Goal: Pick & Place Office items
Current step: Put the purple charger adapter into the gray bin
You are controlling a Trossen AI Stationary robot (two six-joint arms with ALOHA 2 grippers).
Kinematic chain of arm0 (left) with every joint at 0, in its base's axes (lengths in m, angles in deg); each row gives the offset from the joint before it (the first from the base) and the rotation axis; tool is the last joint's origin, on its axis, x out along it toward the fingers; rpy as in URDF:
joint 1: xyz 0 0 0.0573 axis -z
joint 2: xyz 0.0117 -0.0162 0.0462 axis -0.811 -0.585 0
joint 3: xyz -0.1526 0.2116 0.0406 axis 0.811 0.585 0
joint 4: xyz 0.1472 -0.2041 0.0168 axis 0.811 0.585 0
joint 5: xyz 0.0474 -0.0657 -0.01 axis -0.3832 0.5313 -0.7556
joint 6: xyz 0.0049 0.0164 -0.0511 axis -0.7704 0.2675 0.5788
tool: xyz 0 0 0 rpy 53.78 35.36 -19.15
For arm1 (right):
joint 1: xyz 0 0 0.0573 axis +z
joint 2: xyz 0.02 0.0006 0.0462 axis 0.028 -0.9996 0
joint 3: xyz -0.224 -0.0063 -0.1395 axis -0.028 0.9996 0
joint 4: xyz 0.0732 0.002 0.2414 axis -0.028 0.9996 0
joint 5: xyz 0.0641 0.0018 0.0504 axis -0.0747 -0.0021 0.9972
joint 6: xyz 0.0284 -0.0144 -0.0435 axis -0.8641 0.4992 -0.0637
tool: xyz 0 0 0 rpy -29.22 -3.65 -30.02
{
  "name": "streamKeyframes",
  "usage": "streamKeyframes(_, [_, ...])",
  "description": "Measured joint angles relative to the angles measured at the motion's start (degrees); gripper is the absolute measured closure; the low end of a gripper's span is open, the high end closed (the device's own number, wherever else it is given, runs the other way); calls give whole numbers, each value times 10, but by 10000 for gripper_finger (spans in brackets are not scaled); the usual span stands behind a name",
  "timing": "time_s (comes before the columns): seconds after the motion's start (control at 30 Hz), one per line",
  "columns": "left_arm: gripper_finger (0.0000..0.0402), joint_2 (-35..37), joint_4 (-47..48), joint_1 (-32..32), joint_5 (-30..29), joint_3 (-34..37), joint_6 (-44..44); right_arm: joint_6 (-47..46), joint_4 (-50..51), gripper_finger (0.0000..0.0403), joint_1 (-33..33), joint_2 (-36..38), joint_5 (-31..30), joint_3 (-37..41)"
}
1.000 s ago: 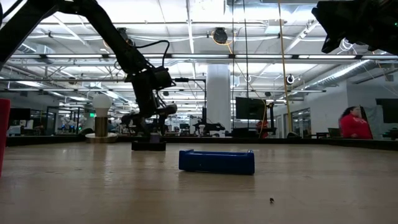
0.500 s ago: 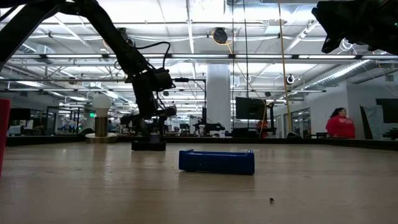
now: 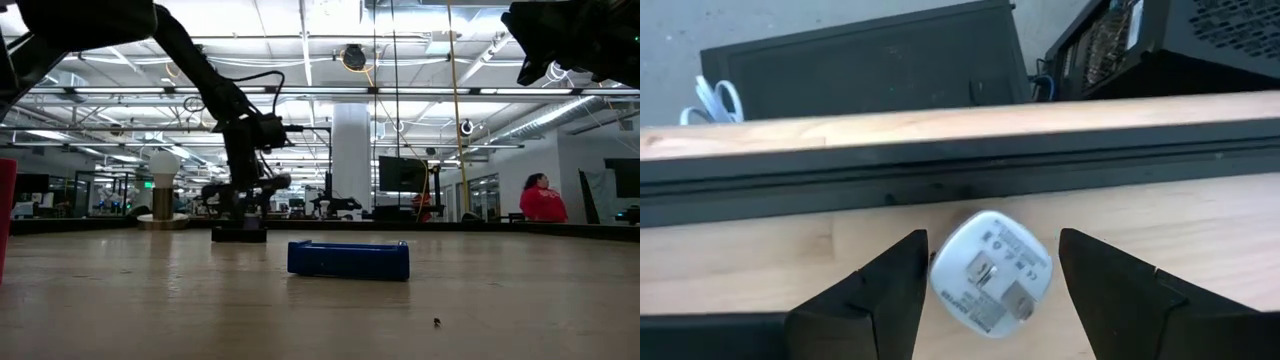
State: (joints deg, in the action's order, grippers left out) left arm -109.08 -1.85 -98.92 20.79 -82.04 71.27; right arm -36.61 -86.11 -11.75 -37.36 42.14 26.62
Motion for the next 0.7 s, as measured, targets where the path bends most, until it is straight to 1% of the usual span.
streamKeyframes(0.13, [172, 0, 11, 2, -3, 0, 6, 0, 0, 330, 0, 0, 0, 0])
streamKeyframes(0.23, [172, 0, 18, 2, 5, 0, 11, 0, 0, 330, 0, 0, 0, 0])
streamKeyframes(0.6, [172, 0, 16, 2, 6, 0, 43, 0, 0, 330, 0, 0, 0, 0])
streamKeyframes(0.7, [180, 0, 16, 2, 6, 0, 56, 0, 0, 330, 0, 0, 0, 0])
